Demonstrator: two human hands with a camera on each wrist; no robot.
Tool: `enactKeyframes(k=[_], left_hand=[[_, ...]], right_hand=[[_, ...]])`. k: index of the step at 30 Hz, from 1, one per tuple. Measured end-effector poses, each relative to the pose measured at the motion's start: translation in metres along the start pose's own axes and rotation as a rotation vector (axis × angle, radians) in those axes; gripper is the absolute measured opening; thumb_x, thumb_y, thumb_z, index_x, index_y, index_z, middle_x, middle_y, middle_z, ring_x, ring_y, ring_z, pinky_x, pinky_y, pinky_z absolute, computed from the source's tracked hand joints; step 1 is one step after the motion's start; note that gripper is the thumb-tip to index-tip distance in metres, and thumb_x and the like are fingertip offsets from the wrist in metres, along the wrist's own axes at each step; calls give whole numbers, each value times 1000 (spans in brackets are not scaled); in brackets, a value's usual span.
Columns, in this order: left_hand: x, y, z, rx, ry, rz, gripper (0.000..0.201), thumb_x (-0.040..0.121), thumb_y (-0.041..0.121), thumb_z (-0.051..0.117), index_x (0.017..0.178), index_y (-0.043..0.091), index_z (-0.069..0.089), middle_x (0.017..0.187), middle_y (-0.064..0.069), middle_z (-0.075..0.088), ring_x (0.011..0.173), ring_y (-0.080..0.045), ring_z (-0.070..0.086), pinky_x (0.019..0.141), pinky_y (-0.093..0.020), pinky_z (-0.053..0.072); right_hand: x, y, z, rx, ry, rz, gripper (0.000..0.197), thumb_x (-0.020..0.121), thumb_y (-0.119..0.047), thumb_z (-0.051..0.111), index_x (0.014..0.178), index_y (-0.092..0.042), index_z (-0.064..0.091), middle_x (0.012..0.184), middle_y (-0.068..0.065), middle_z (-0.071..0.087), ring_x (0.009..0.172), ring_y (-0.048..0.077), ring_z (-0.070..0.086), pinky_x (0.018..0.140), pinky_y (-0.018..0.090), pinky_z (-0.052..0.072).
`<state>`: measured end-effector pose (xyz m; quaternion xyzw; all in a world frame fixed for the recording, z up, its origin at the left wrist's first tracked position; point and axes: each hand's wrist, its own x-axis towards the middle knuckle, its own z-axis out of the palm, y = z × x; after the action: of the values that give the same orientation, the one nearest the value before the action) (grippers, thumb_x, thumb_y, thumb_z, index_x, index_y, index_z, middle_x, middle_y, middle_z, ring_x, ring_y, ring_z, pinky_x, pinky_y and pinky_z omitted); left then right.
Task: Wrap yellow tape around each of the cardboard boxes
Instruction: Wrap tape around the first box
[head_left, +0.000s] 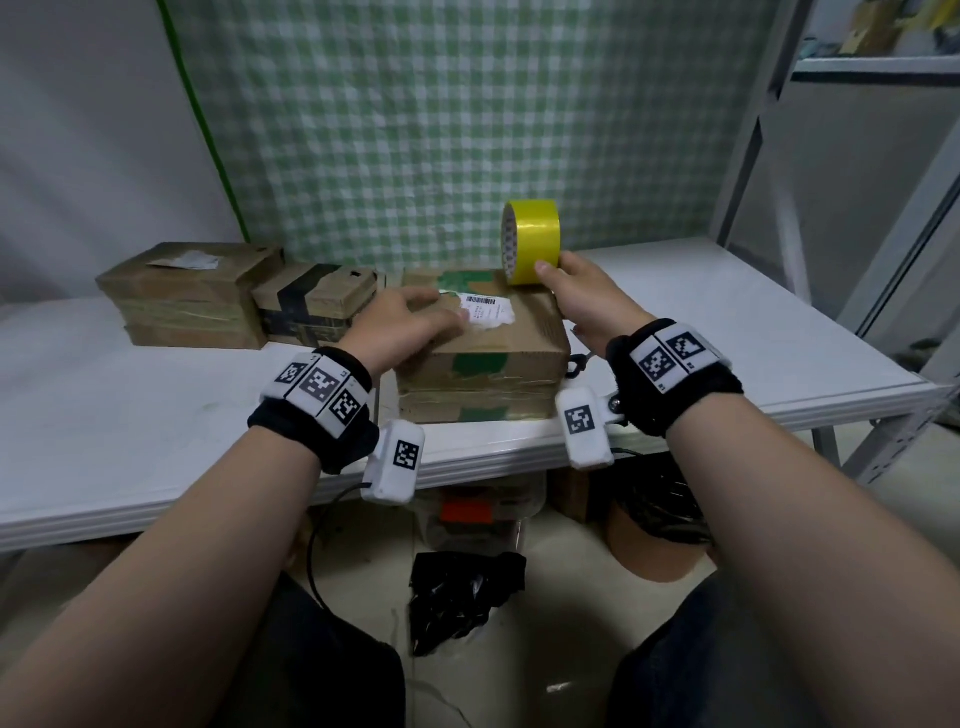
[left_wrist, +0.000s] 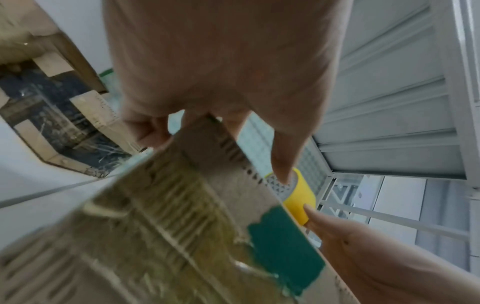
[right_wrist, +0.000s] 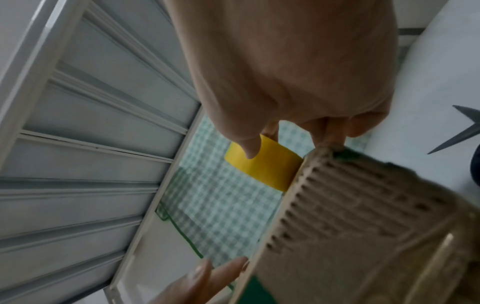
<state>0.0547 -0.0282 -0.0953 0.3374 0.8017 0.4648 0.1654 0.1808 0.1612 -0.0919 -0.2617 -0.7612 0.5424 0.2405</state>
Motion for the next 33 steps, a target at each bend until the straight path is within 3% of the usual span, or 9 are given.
enactKeyframes(k=[4,10,14,19,23,26,29,31,33], left_hand=[[-5,-1,-1,281,-155,60,78,69,55,86,140,35,58,167,2,18,150,-26,26,122,-47,26],[-4,-3,10,313,-100,70,86,64,57,89,142,36,57,163,12,31,150,-17,29,124,-41,19],[0,-6,11,226,-78,42,89,60,51,93,140,30,60,162,11,34,148,-14,33,122,-37,24],[0,-6,12,251,-63,51,90,61,54,91,142,30,59,162,11,34,148,-15,33,122,-39,25],[-1,-1,16,402,-6,72,96,49,78,79,134,36,64,150,14,52,139,-16,47,117,-45,35],[-2,0,20,393,-2,131,74,65,59,85,131,31,68,141,8,61,127,-14,58,109,-37,44],[-2,-1,22,415,40,138,68,70,54,86,132,29,68,141,9,61,127,-12,58,101,-28,44],[-1,0,22,454,51,137,69,70,58,84,131,30,68,142,11,60,128,-12,57,100,-29,44],[1,0,23,461,84,133,70,70,59,83,131,28,68,140,8,63,126,-15,59,103,-33,46]], right_hand=[[3,2,3,-90,-55,28,32,107,-40,43,133,-32,59,130,-2,65,116,25,62,92,43,51],[-1,1,14,-163,29,-89,31,101,-39,50,120,-24,70,123,0,70,116,24,64,107,48,47],[-13,-13,11,-140,65,-105,31,102,-43,53,101,-18,72,110,6,71,97,20,63,81,27,53],[-31,-17,6,-8,97,-85,37,102,-42,54,97,-12,75,110,12,75,107,29,68,97,46,52],[-36,-11,11,30,124,-132,32,102,-34,58,106,-8,75,109,12,75,107,28,68,96,49,53],[-35,-9,13,-2,84,-99,46,100,-49,54,109,-9,75,110,8,75,105,24,70,99,47,53],[-28,-5,11,-20,18,-56,72,80,-74,49,104,-11,76,105,5,77,103,23,71,102,49,51],[-35,-16,9,0,30,-46,65,85,-70,49,98,-12,76,96,2,78,96,16,73,98,43,53],[-40,-24,4,54,20,-36,43,103,-49,47,89,-15,70,70,-8,75,67,-3,70,73,16,54]])
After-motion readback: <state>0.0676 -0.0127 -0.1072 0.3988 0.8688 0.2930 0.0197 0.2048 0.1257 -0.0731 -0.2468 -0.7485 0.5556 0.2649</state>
